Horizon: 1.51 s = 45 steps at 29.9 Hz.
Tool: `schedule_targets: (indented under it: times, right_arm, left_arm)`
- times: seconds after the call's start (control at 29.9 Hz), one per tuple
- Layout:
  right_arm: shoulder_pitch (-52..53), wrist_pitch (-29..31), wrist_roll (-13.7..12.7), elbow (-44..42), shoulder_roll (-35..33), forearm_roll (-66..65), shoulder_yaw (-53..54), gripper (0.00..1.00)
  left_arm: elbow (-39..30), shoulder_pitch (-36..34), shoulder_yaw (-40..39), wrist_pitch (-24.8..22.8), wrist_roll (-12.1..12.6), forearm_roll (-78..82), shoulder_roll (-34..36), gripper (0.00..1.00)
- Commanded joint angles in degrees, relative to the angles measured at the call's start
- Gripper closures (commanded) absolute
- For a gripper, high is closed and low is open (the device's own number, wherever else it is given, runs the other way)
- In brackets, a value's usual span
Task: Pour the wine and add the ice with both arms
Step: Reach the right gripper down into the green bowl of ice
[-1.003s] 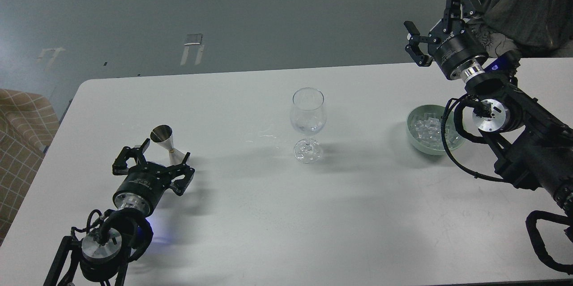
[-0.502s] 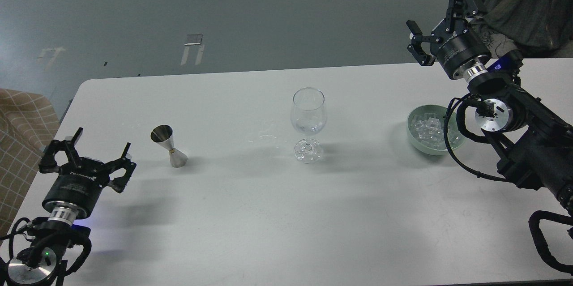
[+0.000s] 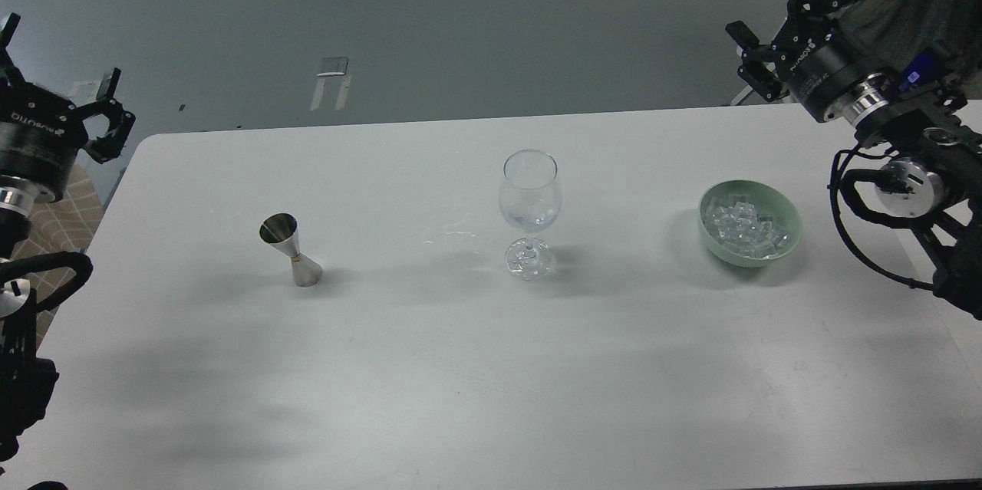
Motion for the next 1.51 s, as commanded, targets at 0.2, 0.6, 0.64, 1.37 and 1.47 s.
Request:
schedule_targets:
  times: [0.2, 0.6, 0.64, 1.37, 1.47]
  right_arm:
    - [-8.9, -15.4, 0.1, 14.6, -14.2, -35.7, -5.1, 0.00]
    - [-18.9, -23.6, 0.8, 9.5, -11.6, -60.4, -5.2, 0.00]
    - [-19.1, -23.5, 0.8, 8.9, -11.2, -60.7, -5.2, 0.00]
    - [-17.4, -23.1, 0.1, -1.2, -1.3, -65.1, -7.3, 0.43]
    - [-17.4, -23.1, 0.1, -1.3, -1.3, -65.1, -7.5, 0.42]
  left_arm:
    - [0.4, -4.1, 5.9, 1.6, -2.1, 1.6, -5.3, 0.02]
    - [0.0, -3.5, 5.9, 1.3, -2.0, 2.6, -6.7, 0.02]
    - [0.0, -3.4, 6.0, 1.3, -2.1, 2.6, -6.7, 0.02]
    - [-0.6, -2.7, 5.9, 1.2, -2.0, 2.6, -7.4, 0.02]
    - [-0.7, -2.7, 5.9, 1.1, -2.0, 2.6, -7.5, 0.02]
